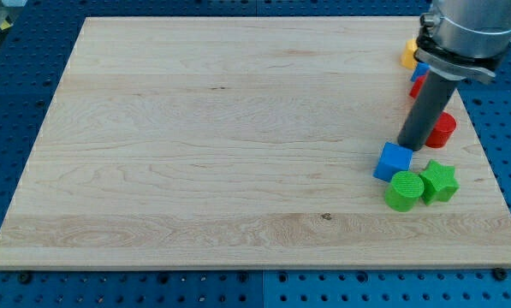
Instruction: Place the green circle left to the green star
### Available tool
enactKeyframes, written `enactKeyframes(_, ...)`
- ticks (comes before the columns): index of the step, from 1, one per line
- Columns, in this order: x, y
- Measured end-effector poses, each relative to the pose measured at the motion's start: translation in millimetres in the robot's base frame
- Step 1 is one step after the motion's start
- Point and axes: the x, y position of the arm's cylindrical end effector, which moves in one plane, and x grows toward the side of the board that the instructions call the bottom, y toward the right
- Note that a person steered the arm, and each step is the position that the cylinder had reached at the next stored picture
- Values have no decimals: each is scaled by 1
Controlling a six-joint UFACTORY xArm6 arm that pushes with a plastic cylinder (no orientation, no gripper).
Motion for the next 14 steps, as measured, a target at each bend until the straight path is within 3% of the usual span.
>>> enactKeyframes(2, 0, 31)
enactKeyframes(3, 6, 12)
enactKeyframes(5, 23, 72)
enactKeyframes(8, 39, 107)
enactKeyframes(9, 69, 102)
enactKeyframes(13, 72, -11)
enactKeyframes(14, 74, -16)
